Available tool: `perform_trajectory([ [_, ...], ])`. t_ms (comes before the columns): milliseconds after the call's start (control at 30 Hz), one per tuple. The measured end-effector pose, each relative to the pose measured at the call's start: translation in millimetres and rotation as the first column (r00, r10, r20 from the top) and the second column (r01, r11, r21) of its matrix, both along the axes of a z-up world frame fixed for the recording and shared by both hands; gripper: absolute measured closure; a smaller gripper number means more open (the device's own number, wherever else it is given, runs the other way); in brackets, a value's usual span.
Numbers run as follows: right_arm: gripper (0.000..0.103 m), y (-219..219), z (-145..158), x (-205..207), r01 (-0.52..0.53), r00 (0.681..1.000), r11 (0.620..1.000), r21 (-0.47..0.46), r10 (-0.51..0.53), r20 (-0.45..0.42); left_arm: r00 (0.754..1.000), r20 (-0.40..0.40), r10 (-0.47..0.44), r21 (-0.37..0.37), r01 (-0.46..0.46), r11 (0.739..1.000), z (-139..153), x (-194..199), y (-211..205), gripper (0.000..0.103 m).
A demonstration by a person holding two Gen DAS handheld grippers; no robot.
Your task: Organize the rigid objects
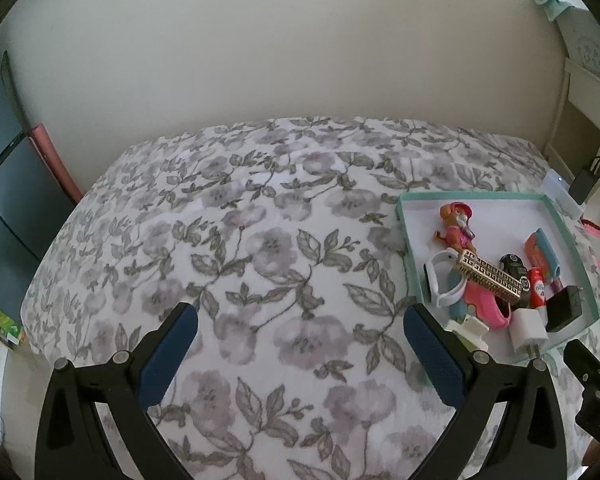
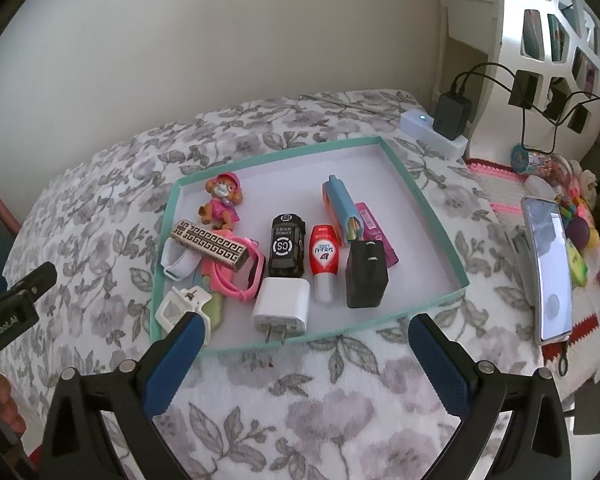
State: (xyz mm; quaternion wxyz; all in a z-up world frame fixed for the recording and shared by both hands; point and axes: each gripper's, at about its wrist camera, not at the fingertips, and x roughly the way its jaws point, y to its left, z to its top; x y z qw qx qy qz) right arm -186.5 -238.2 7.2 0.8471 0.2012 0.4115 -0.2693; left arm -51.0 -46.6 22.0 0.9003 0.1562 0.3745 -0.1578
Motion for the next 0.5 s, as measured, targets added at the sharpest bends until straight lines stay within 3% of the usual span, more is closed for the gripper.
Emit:
perform_trajectory([
  [233, 0.000, 12, -2, 1, -0.044, 0.999, 0.999, -0.022, 0.044, -0.026, 0.999, -0.037, -0.007, 0.005, 0.007, 1.000, -1, -5, 8, 0.001],
  [500, 0.000, 15, -3, -3, -0.041, 0.999, 0.999, -0.011, 0.041, -0.026, 0.999, -0.052, 0.013, 0.070, -0.010, 0.998, -8, -6, 11, 0.001],
])
